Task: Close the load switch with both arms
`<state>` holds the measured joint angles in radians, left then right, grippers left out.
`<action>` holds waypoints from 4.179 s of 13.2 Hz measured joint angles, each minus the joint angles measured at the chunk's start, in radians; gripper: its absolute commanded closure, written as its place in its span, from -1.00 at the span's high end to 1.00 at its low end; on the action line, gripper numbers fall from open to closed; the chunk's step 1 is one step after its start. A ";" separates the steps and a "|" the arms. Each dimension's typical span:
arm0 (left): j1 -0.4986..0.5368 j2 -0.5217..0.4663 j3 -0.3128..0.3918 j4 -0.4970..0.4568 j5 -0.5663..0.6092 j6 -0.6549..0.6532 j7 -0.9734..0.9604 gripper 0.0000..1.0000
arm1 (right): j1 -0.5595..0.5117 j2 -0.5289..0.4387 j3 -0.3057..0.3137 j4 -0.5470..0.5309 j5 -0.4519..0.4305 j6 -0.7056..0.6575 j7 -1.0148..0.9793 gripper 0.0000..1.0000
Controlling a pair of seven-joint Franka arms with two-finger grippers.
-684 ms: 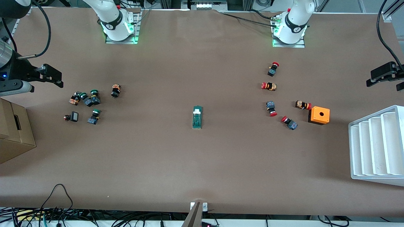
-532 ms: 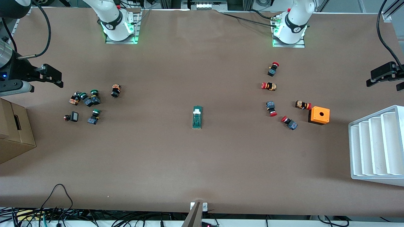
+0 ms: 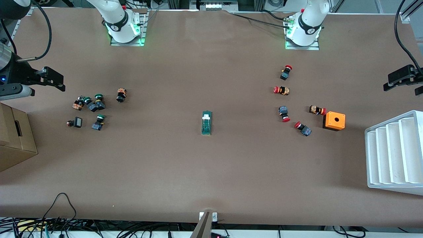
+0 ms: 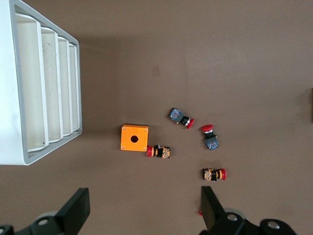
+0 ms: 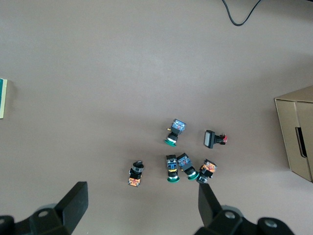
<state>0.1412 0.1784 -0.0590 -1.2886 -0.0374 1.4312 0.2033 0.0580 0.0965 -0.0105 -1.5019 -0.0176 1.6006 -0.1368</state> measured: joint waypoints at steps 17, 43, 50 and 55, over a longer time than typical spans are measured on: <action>-0.096 0.108 -0.254 -0.041 0.009 0.193 -0.424 1.00 | 0.000 0.000 0.000 0.001 0.000 0.000 0.000 1.00; -0.597 0.326 -0.263 -0.420 0.740 0.995 -1.532 1.00 | 0.001 0.000 0.001 0.001 0.000 -0.003 -0.053 1.00; -0.716 0.380 -0.267 -0.479 1.145 1.042 -2.031 1.00 | -0.003 0.000 -0.004 0.001 0.000 -0.003 -0.064 1.00; -0.747 0.423 -0.267 -0.520 1.440 1.044 -2.334 1.00 | -0.034 0.006 -0.009 -0.002 0.000 -0.008 -0.074 1.00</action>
<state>-0.6053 0.6009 -0.3262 -1.8088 1.4024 2.4752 -2.1309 0.0243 0.1026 -0.0198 -1.5034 -0.0178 1.5929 -0.2110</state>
